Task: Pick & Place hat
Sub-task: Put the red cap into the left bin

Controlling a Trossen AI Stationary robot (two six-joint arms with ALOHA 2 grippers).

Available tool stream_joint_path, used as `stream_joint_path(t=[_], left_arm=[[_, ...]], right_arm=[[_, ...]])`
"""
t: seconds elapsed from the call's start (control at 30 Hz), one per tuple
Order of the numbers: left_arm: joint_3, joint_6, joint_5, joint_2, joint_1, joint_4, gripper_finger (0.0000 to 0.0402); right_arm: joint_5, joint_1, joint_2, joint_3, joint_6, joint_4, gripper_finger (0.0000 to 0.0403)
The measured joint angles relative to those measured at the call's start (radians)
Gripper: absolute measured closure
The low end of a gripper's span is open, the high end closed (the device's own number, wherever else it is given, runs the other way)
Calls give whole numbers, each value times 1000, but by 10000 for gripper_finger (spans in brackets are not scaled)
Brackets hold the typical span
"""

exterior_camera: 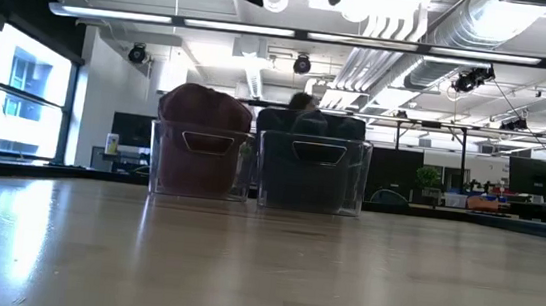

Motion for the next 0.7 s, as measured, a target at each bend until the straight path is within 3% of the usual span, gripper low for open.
stream_joint_path(t=[0.1, 0.2, 0.4, 0.7], left_arm=[[0, 1, -7, 0, 0, 18, 109], [0, 6, -9, 0, 0, 17, 179], [0, 19, 2, 0, 11, 5, 367], [1, 148, -59, -1, 61, -140, 388]], right_arm=[[0, 0, 0, 0, 25, -37, 401], [0, 0, 0, 0, 73, -47, 396], [-2, 0, 1, 0, 193, -51, 340], [-78, -4, -16, 0, 391, -52, 158]])
